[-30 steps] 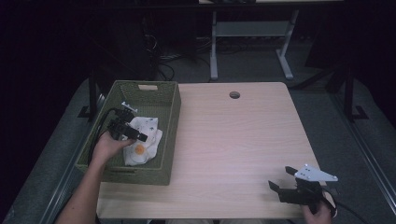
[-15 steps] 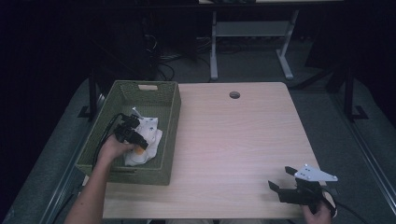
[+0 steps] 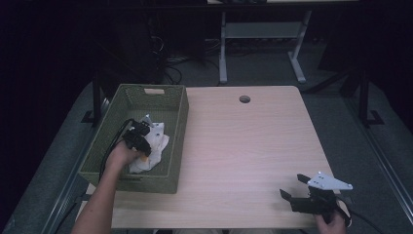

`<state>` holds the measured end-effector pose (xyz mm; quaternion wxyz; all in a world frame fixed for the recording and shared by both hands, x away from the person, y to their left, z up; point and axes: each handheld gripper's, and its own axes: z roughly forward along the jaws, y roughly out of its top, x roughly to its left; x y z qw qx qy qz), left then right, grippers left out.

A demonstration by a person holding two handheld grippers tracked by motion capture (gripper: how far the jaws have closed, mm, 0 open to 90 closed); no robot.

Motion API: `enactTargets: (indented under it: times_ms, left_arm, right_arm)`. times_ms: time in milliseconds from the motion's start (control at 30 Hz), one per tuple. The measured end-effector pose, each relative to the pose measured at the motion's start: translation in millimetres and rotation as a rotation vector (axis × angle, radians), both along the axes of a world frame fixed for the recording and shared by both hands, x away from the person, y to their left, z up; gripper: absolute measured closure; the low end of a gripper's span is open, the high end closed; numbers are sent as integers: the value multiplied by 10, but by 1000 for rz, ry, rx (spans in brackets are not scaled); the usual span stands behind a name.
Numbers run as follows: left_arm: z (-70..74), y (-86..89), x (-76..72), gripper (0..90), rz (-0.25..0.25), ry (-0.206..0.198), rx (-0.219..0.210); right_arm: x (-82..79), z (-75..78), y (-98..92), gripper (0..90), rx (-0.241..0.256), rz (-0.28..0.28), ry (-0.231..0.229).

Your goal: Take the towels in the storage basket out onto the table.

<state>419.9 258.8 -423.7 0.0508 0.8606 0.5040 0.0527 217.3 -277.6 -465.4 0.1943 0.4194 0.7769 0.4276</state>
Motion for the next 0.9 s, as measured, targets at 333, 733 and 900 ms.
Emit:
enactTargets:
  times_ms: [333,733,900]
  left_arm:
    - [186,205,-51,744,46,-54,-113]
    - [503,392,-206,739,101,-189,-302]
    - [533,437,-198,739,108,-193,-329]
  right_arm:
    - [-3,-9,4,139,1,-4,6]
    - [-2,-5,-4,139,6,-14,3]
    - [3,-7,-3,139,5,-17,2]
